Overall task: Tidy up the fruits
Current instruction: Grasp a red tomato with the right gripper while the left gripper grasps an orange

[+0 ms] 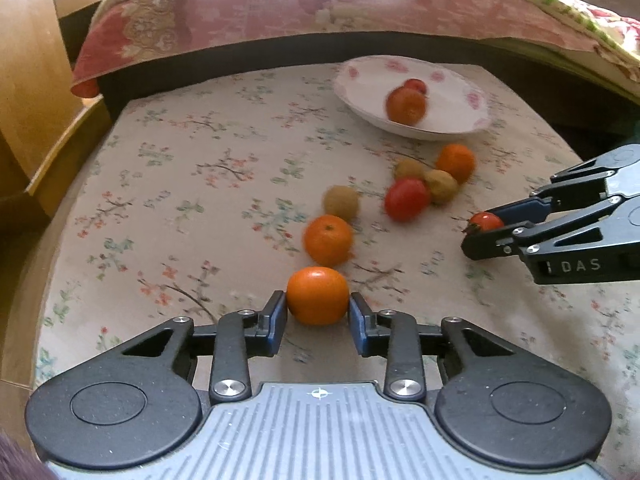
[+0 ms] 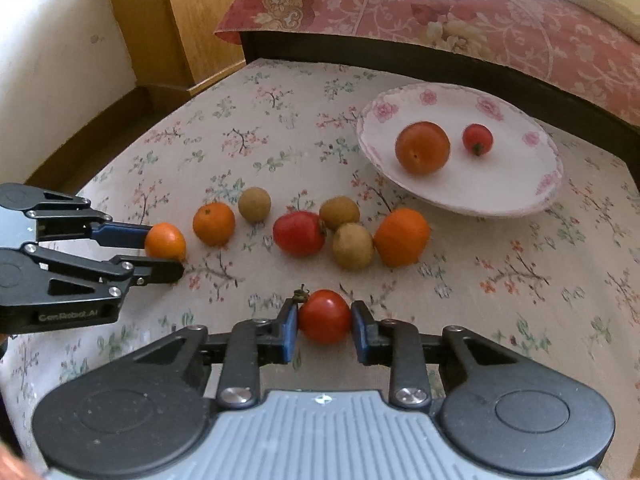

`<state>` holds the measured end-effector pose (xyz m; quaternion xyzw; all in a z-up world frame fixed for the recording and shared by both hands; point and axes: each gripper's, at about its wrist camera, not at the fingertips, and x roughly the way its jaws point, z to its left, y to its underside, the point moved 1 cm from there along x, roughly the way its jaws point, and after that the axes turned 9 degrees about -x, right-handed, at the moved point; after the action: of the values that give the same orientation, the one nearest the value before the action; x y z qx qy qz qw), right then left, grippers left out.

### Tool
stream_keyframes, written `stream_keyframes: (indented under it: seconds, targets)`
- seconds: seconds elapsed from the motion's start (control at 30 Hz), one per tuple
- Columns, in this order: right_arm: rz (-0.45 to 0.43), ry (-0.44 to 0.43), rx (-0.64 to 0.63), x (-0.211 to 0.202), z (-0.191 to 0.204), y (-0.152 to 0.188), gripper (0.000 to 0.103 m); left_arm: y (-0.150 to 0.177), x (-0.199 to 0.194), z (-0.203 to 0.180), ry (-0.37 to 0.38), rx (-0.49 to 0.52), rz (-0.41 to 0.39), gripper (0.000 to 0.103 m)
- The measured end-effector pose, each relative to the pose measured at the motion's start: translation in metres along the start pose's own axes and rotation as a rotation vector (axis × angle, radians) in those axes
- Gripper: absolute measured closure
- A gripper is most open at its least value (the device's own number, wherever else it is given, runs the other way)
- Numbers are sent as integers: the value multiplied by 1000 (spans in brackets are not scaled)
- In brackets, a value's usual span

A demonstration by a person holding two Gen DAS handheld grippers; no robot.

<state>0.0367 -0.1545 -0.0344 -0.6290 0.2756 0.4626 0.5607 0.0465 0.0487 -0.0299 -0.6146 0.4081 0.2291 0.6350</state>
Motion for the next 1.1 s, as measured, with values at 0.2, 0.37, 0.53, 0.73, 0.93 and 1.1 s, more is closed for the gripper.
stream_keyframes:
  seconds: [0.2,0.37,0.53,0.73,0.93,1.1]
  targets:
    - [31,23,-13,-20,8,20,73,12,-10,-22,46,35,10,62]
    - [61,41,-17,-28,12,36,73,18,-10,-34,57,70,18,61]
    - [58,35,-15,-27,11,36,73,16,-8,-36,60,76,12,58]
    - [56,12,-24,-25,11,36,68,16,-6,-38,58,91,13,44]
    - [46,18,-46,-26,11,39,58,18,-5,-40,60,104,16,34]
    - [45,12,-48,-26,11,38,58,18,-3,-41,66,107,23,33]
